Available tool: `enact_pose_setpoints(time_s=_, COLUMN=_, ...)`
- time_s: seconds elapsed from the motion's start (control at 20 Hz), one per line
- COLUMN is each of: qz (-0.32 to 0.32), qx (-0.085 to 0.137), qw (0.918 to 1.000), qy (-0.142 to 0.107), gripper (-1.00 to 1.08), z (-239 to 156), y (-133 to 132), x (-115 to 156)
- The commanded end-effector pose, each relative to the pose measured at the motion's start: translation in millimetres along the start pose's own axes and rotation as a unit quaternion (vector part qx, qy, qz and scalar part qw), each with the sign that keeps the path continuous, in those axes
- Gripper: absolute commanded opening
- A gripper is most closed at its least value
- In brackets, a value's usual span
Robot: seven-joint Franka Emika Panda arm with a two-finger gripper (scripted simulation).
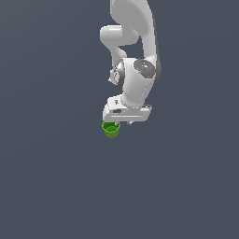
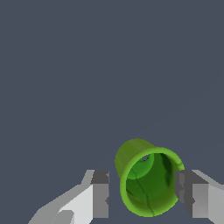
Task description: Pick up the object and move it to a goal position.
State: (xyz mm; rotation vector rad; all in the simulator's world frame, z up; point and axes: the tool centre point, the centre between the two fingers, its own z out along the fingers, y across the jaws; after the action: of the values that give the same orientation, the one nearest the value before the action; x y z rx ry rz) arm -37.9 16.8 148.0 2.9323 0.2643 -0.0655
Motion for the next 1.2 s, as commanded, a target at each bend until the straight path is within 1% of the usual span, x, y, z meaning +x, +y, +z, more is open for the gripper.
enact_pose_setpoints(time_s=0.0, qz=-0.02, qx=-0.024, qw=0.9995, qy=-0.01, gripper=0.28, z=9.5, y=-2.3, x=-10.3)
enact_pose_setpoints(time_s=0.15, qz=-0.043, qx=-0.052, qw=0.9975, qy=-0.022, gripper=0.28, z=20.1, y=-4.6, x=-22.4)
enact_pose_setpoints(time_s=0.35, qz=-0.075, qx=-0.087, qw=0.9928, qy=-0.035, gripper=0.28, z=32.5, y=-7.0, x=-37.7)
enact_pose_setpoints(time_s=0.6, qz=-0.106, qx=-0.121, qw=0.986, qy=-0.045, gripper=0.28, z=43.5, y=-8.7, x=-52.2)
enact_pose_setpoints(time_s=0.85, qz=-0.127, qx=-0.142, qw=0.9805, qy=-0.051, gripper=0.28, z=50.2, y=-9.6, x=-61.5)
enact_pose_setpoints(time_s=1.15, qz=-0.137, qx=-0.152, qw=0.9773, qy=-0.054, gripper=0.28, z=53.4, y=-10.0, x=-66.2)
